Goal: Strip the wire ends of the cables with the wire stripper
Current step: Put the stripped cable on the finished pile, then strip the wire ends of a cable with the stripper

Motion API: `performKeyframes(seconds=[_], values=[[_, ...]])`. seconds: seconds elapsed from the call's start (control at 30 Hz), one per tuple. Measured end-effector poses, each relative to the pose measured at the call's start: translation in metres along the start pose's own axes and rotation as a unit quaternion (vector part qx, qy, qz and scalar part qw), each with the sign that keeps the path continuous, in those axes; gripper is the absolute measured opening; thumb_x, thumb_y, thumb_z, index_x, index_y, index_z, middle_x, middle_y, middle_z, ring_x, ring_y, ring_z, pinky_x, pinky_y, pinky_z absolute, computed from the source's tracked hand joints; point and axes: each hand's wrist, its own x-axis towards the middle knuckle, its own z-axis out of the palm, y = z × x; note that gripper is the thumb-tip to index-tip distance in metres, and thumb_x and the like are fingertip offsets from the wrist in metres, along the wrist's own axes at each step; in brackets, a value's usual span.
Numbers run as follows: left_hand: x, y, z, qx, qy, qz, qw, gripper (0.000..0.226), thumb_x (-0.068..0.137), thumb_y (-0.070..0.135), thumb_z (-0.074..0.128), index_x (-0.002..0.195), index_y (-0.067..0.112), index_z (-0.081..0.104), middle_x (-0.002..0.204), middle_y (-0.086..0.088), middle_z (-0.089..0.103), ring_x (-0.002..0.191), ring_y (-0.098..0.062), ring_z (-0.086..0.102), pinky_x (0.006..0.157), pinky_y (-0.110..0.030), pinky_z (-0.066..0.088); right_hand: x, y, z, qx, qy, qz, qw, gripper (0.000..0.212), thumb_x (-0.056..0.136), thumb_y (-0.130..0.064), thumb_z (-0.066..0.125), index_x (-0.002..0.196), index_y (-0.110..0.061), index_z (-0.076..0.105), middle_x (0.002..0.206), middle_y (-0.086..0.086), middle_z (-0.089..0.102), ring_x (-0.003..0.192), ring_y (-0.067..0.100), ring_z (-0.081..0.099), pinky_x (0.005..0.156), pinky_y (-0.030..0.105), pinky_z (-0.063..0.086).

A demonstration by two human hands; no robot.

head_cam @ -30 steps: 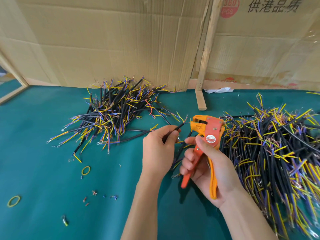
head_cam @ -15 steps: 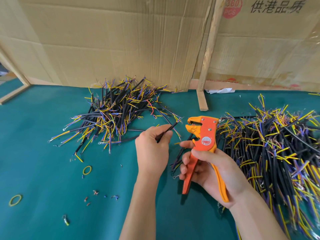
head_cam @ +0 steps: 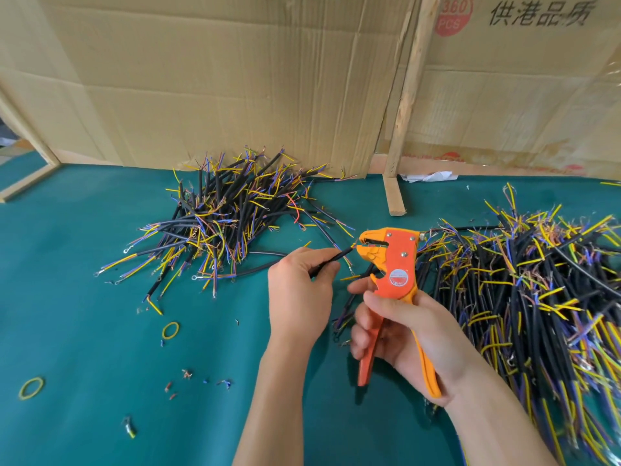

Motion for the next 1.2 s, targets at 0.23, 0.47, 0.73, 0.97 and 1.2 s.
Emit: performKeyframes(seconds=[0.23, 0.47, 0.73, 0.97, 1.2], values=[[-0.004, 0.011, 0.007, -0.025, -0.068, -0.029, 0.997, 0.03, 0.088, -0.002, 0.064, 0.107, 0.017, 0.077, 0.091, 0.006, 0.075, 0.081, -0.003, 0.069, 0.078, -0.017, 0.052, 0.006, 0.002, 0.004, 0.102, 0.092, -0.074, 0.988, 0.02, 0.083, -0.024, 0.07, 0.089, -0.007, 0.064, 0.055, 0.002, 0.037, 0.039, 0.014, 0.036, 0.037, 0.025, 0.037], [-0.015, 0.04, 0.026, -0.296, -0.233, -0.122, 0.918, 0.039, 0.09, 0.011, 0.055, 0.128, 0.015, 0.065, 0.12, 0.005, 0.07, 0.105, -0.001, 0.065, 0.093, -0.021, 0.05, -0.004, -0.015, -0.018, 0.246, -0.029, -0.158, 0.956, 0.038, 0.072, -0.019, 0.086, 0.102, -0.008, 0.065, 0.086, 0.006, 0.061, 0.079, 0.021, 0.064, 0.08, 0.034, 0.057], [0.001, -0.014, -0.004, 0.245, -0.058, -0.077, 0.965, 0.05, 0.092, 0.011, 0.052, 0.142, 0.015, 0.054, 0.157, -0.012, 0.035, 0.148, -0.031, 0.021, 0.12, -0.033, 0.013, 0.001, -0.002, 0.003, 0.215, -0.057, -0.034, 0.974, 0.069, 0.057, -0.006, 0.089, 0.119, 0.004, 0.06, 0.134, 0.033, 0.06, 0.095, 0.044, 0.068, 0.084, 0.047, 0.059], [-0.001, -0.014, -0.004, 0.278, -0.035, -0.092, 0.955, 0.048, 0.089, 0.014, 0.052, 0.136, 0.023, 0.057, 0.15, 0.006, 0.046, 0.144, -0.019, 0.03, 0.112, -0.036, 0.022, 0.005, 0.002, 0.006, 0.163, 0.032, -0.057, 0.985, 0.058, 0.063, 0.0, 0.071, 0.12, 0.0, 0.061, 0.107, 0.015, 0.07, 0.11, 0.053, 0.066, 0.08, 0.046, 0.061], [-0.001, -0.015, -0.01, 0.257, 0.039, -0.098, 0.961, 0.026, 0.088, 0.007, 0.057, 0.097, 0.029, 0.069, 0.101, 0.01, 0.07, 0.102, -0.019, 0.058, 0.084, -0.03, 0.023, 0.009, -0.002, -0.002, 0.161, 0.086, -0.11, 0.977, 0.059, 0.065, -0.007, 0.065, 0.123, -0.002, 0.058, 0.091, 0.011, 0.074, 0.11, 0.048, 0.068, 0.079, 0.042, 0.061]])
